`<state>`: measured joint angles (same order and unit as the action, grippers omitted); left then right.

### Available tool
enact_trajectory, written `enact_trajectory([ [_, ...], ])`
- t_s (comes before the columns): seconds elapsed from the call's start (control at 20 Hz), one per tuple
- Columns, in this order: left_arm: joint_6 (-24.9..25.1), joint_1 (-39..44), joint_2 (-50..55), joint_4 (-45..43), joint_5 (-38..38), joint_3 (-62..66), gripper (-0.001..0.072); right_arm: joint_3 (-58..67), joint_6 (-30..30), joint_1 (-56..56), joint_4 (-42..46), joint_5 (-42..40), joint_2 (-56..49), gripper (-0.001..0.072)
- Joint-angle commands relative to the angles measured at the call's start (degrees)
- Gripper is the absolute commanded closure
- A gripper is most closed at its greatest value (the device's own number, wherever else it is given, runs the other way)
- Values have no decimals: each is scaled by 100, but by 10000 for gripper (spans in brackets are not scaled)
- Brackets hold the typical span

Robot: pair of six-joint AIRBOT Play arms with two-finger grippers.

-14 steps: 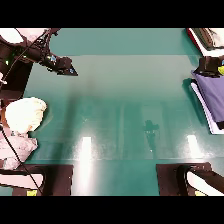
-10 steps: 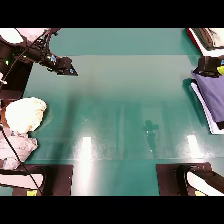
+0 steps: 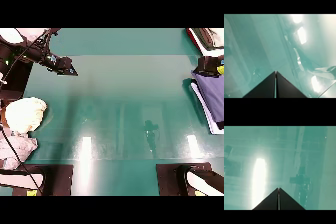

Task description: Fold the shirts.

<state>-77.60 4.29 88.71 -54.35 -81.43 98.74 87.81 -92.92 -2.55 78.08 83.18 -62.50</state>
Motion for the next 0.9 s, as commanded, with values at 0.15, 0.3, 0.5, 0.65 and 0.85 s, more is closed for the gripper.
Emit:
enact_trajectory([
  [0.15,-15,-4,-2,114,-28,7,680,0,0,0,0,57,4,695],
  [0.3,-229,-90,-7,-315,-708,223,682,0,7,0,-2,59,4,695],
  [0.5,-634,-83,-796,-3121,-1130,437,682,0,199,0,-2,57,4,695],
  [0.65,-702,-308,-1449,-3805,-1285,-98,269,-2,199,0,-2,-116,4,696],
  [0.85,-911,-815,-1759,-3856,-787,-1794,35,-2,199,0,-2,-199,4,696],
])
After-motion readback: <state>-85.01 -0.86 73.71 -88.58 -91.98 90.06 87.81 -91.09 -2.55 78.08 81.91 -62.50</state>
